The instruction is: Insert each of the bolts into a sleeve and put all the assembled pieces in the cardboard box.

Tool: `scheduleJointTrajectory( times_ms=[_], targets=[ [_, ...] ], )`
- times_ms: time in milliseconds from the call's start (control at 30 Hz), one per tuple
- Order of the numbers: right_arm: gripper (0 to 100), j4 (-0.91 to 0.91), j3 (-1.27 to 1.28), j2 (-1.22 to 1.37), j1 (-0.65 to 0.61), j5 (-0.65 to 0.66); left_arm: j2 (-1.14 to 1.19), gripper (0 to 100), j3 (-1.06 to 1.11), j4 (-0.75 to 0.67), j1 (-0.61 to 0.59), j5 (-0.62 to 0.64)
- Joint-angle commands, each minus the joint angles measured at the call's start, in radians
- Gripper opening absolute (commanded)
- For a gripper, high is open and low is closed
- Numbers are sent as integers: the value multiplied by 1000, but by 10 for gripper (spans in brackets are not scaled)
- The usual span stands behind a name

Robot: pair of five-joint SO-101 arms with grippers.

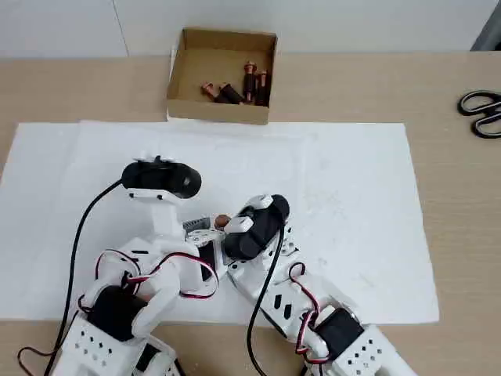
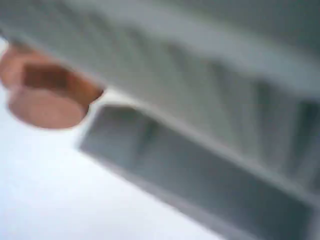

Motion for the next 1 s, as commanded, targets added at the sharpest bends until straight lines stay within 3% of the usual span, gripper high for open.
scheduleJointTrajectory(
  times_ms=[0, 133, 233, 367, 600, 733, 967],
  targets=[
    [4, -24, -11, -16, 15, 9, -8, 273, -87, 5, -8, 6],
    [4, 13, -23, -13, 124, 6, -8, 274, -197, 81, -60, 6],
    [4, 143, -100, -5, 189, 6, -8, 274, -217, 137, -100, 6],
    [4, 282, -347, 81, 300, 11, -8, 275, -214, 149, -127, 6],
    [3, 277, -848, 515, 400, 12, -8, 275, -213, 149, -126, 6],
    [3, 150, -1091, 842, 427, 12, -8, 275, -213, 149, -126, 6],
    [3, -283, -1404, 1435, 449, 11, -8, 275, -156, 149, -143, 6]
  ],
)
